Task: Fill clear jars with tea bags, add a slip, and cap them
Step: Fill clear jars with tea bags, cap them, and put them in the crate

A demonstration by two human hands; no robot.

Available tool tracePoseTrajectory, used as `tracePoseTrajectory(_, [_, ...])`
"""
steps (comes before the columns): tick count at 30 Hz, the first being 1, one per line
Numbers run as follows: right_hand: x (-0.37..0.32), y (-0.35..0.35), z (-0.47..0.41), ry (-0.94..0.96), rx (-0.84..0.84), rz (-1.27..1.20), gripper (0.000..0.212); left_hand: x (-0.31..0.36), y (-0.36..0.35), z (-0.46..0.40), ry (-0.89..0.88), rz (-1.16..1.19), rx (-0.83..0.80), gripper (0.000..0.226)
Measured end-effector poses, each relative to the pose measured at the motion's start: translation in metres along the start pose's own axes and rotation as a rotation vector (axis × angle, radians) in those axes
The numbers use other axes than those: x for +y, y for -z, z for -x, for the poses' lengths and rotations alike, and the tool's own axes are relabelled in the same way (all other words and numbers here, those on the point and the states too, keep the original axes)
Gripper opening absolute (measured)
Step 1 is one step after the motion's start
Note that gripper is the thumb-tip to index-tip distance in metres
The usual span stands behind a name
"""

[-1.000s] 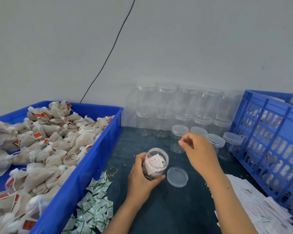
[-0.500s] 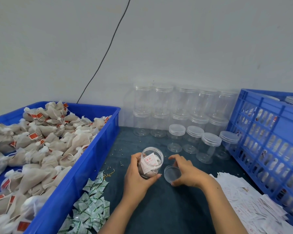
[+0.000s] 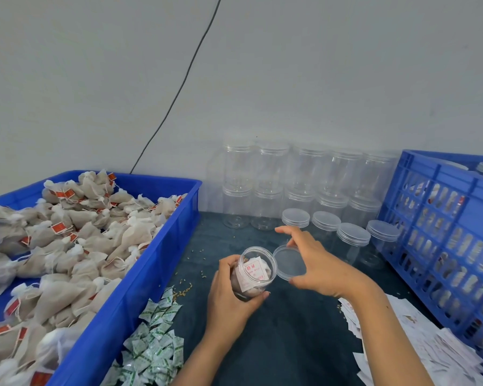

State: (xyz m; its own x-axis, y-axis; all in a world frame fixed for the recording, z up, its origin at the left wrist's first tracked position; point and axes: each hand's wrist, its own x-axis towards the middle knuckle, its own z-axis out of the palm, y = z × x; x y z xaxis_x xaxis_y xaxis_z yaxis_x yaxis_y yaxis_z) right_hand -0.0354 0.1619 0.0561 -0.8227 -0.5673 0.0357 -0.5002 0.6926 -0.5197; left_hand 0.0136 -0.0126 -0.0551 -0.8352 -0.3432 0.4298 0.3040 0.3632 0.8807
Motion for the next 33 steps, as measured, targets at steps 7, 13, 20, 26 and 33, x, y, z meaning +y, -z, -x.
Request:
tracePoseTrajectory(7, [0.002,0.003,0.002,0.048,0.011,0.012,0.093,0.004,0.0,0.002,-0.054,-0.013,-0.003,0.069])
tracePoseTrajectory(13, [0.004,0.006,0.004,0.153,0.092,-0.141,0.087,0.003,-0.001,-0.002,-0.064,0.044,0.037,0.067])
tracePoseTrajectory(20, [-0.016,-0.004,0.0,0.221,0.061,-0.374,0.079,0.007,0.0,-0.001,-0.138,-0.06,-0.004,0.063])
tracePoseTrajectory(26, [-0.021,-0.009,-0.003,0.245,0.092,-0.353,0.046,0.01,0.001,-0.002,0.007,0.135,-0.067,0.067])
tracePoseTrajectory(33, [-0.019,-0.01,-0.002,0.26,0.079,-0.524,0.042,0.013,0.0,-0.002,0.126,0.366,-0.113,0.072])
